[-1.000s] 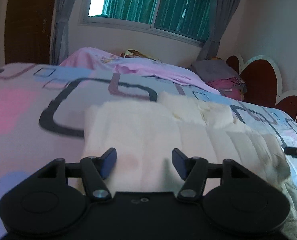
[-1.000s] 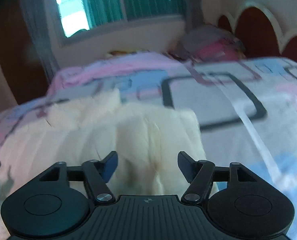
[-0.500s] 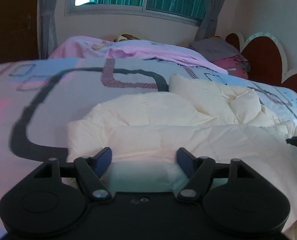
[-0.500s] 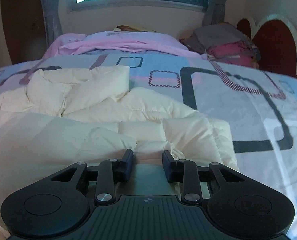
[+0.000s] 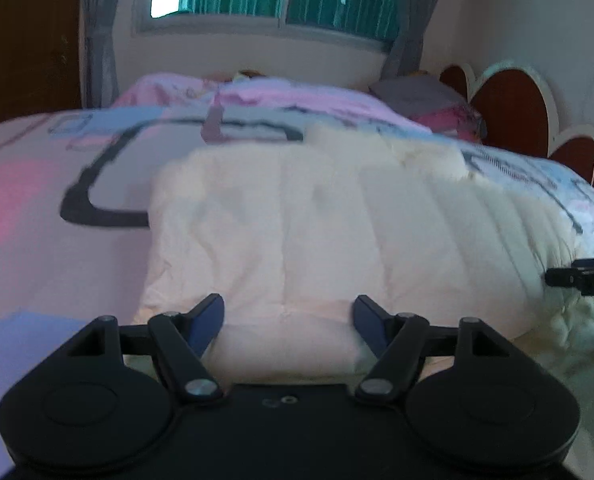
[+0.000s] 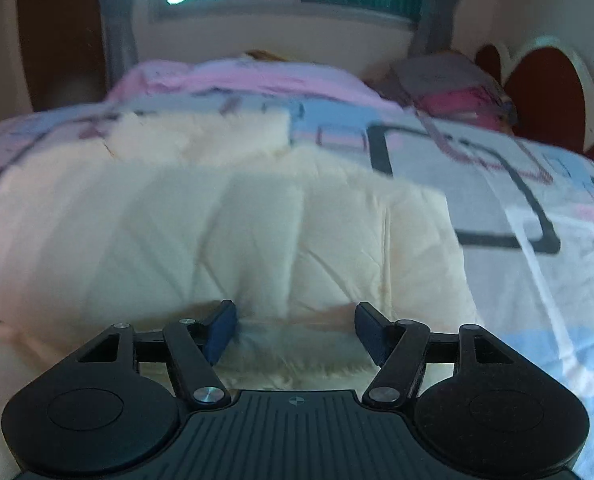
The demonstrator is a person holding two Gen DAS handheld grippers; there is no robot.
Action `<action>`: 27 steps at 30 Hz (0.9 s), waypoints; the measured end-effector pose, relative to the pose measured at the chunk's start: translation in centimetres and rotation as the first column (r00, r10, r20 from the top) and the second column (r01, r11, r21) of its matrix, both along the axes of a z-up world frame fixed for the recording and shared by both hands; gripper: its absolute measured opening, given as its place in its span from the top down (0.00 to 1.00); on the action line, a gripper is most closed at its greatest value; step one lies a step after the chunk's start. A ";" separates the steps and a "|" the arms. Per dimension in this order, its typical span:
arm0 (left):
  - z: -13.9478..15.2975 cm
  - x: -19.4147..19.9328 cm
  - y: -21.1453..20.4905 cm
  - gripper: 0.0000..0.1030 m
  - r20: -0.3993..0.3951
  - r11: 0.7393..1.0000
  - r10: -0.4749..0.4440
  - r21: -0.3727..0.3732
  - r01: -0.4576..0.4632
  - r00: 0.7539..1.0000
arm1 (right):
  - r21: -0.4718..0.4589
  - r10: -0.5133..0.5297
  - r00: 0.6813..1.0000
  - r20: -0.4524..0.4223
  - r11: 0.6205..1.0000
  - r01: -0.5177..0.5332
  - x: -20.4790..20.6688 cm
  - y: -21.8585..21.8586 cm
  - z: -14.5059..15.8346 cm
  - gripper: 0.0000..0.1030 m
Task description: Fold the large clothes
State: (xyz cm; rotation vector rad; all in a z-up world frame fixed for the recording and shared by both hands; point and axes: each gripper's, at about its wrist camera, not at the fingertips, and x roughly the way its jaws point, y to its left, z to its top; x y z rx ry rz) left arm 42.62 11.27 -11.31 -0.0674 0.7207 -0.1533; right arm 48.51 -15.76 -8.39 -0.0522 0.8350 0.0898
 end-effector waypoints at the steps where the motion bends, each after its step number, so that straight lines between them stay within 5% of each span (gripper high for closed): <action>1: -0.3 0.4 0.2 0.30 -0.010 1.000 0.001 -0.013 -0.001 1.000 | -0.003 -0.003 1.000 -0.003 1.000 0.003 0.1 0.2 -0.2 0.37; 5: 0.5 0.5 0.1 0.31 -0.008 1.000 0.007 0.007 -0.007 1.000 | -0.017 -0.017 1.000 -0.015 1.000 0.017 0.4 0.4 -0.1 0.37; 10: 1.7 -2.8 1.0 0.17 0.033 0.997 0.027 0.065 -0.029 0.999 | 0.011 -0.065 0.998 0.027 0.998 0.065 -3.7 -1.0 2.4 0.36; 27: 1.8 -15.6 3.6 0.16 -0.023 0.982 0.135 0.134 -0.130 0.991 | 0.099 -0.110 0.994 0.000 0.989 0.109 -16.2 -6.4 4.6 0.36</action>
